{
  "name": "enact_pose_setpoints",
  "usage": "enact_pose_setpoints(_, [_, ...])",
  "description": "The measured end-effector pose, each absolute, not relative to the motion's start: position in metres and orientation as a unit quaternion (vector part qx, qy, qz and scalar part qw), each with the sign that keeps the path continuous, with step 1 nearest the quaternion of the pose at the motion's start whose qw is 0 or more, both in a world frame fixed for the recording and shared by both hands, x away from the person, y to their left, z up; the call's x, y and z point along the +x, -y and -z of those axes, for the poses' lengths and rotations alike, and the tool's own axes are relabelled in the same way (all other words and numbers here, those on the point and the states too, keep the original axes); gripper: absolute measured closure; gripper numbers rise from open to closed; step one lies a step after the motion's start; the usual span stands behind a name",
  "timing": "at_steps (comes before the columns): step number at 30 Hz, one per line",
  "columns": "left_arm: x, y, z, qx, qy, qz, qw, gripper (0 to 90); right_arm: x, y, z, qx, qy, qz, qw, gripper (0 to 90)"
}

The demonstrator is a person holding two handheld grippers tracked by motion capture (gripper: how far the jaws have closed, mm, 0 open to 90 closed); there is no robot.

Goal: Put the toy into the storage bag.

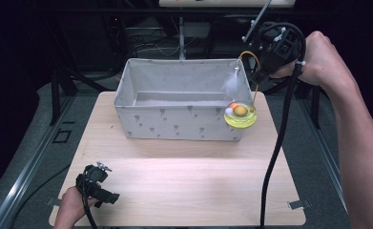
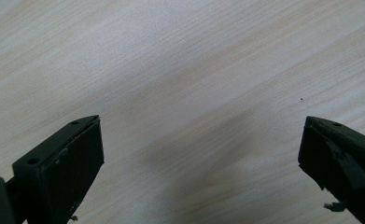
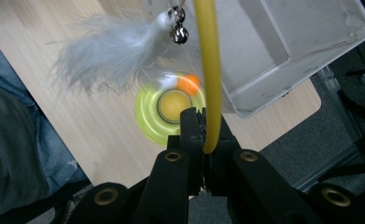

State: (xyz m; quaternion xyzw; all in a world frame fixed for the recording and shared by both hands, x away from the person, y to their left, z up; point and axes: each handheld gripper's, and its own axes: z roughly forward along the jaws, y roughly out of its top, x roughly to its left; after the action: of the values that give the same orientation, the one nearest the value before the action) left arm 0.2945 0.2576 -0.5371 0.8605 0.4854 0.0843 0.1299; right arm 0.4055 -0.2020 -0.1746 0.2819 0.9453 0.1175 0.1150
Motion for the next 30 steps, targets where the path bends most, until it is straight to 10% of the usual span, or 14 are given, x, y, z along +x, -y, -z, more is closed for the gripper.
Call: enact_pose_setpoints(30, [0.294,-0.258,0.537,0.86,-0.486,-0.084,0.13,0.2,0.462,0.202,0.163,0.34,-0.917,-0.138,0.158,88.3])
